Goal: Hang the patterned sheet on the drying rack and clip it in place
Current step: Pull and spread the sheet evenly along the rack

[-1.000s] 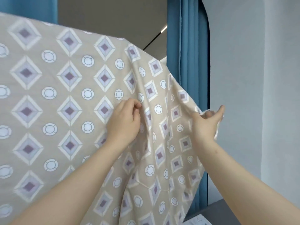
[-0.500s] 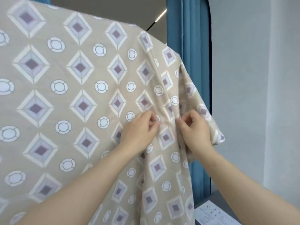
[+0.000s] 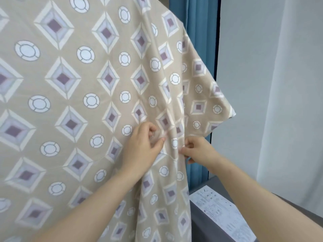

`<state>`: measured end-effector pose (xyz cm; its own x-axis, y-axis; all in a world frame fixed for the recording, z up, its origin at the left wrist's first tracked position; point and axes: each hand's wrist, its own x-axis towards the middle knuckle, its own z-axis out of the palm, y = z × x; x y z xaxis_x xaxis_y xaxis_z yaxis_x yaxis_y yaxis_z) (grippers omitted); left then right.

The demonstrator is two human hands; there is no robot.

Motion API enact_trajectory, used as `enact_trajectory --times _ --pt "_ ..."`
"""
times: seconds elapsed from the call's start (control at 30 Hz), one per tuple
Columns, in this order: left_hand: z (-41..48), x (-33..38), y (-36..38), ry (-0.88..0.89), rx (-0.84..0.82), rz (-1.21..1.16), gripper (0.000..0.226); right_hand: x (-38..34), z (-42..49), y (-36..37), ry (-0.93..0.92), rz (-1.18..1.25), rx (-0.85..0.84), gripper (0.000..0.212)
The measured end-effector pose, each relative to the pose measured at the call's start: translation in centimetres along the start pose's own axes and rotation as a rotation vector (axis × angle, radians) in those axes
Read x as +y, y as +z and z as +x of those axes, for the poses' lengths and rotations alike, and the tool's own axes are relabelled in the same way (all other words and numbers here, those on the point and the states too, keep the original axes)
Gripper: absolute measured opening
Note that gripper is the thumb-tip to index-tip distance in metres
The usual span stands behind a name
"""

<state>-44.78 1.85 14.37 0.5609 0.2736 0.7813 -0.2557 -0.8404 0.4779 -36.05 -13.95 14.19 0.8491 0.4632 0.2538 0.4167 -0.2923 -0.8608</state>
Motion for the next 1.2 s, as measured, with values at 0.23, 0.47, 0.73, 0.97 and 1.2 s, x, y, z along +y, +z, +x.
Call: enact_trajectory --times 0.23,0.47,0.73,0.97,1.2 --pt "-3.8 -1.2 0.3 -0.14 0.114 -0.066 0.033 2.6 0.7 -1.3 -0.054 0.186 0.575 0.009" --pt "-6.8 -1.4 1.2 -0.303 0.067 -0.079 0.029 6.8 0.6 0.4 0.062 -0.015 0.268 0.022" --pt "-7.2 0.4 1.8 -0.218 0.058 0.102 0.027 8.2 0.8 -1.0 0.216 0.102 0.009 0.014" --pt "-6.7 1.5 2.4 -0.141 0.054 0.237 0.018 9.3 1.2 -2.1 0.049 0.159 0.238 0.016" --pt "-6.4 2.3 2.9 -0.105 0.025 0.296 0.016 10.9 1.8 -1.5 0.18 0.017 0.194 0.02"
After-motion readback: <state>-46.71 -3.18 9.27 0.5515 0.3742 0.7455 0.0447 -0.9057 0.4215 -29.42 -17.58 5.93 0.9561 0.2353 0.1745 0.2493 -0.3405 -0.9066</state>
